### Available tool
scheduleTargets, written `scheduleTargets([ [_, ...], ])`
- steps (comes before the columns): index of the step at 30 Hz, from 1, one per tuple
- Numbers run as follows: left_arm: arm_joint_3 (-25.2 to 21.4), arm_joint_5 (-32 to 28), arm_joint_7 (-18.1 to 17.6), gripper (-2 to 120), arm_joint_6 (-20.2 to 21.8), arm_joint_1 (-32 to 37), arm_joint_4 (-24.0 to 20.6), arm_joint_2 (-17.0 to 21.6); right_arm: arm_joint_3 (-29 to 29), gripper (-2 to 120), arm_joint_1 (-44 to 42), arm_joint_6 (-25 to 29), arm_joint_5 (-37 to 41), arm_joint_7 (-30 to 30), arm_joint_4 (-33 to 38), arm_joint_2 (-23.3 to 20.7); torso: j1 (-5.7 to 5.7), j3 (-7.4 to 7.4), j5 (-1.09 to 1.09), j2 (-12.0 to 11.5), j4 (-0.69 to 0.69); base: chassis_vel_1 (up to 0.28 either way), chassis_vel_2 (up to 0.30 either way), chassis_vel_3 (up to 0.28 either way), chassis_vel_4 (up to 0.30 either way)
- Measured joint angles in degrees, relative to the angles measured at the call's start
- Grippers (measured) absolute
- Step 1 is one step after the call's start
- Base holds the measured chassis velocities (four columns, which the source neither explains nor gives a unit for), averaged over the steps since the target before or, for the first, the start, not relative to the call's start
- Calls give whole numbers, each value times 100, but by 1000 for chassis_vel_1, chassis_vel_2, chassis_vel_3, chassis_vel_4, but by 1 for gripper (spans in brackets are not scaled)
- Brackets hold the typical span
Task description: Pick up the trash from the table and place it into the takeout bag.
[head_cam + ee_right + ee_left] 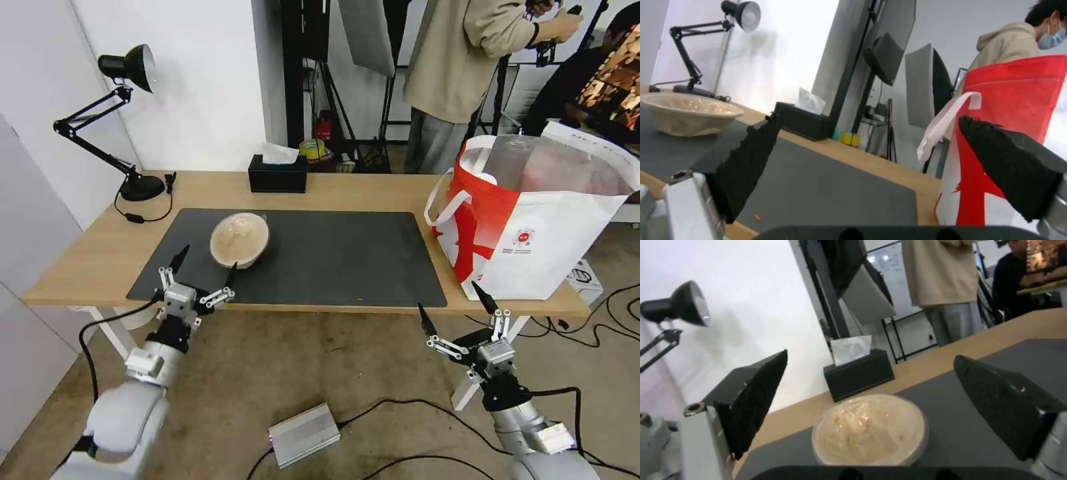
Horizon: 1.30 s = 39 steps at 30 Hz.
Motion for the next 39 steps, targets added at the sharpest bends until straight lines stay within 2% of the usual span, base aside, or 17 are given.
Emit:
scheduleTargets([
  [19,875,-307,555,100,414,-1406,666,977,0,100,0,0,0,0,0,0,0,0,0,0,0,0,0,0,0],
  [22,1098,-191,808,100,514,-1746,843,1113,0,100,0,0,0,0,0,0,0,0,0,-1,0,0,0,0,0],
  [25,1147,-132,903,100,535,-1826,889,1143,0,100,0,0,0,0,0,0,0,0,0,-1,0,0,0,0,0],
  [28,1262,-18,1306,100,683,-2034,981,1195,0,100,0,0,0,0,0,0,0,0,0,-1,0,0,0,0,0],
  [29,1262,-18,1306,100,683,-2034,981,1195,0,100,0,0,0,0,0,0,0,0,0,-1,0,0,0,0,0],
  [33,1297,101,1737,100,843,-2212,1025,1268,0,100,0,0,0,0,0,0,0,0,0,0,-1,0,0,0,0],
  [39,1311,198,2001,100,970,-2325,1048,1357,0,100,0,0,0,0,0,0,0,-1,0,0,0,0,0,0,0],
])
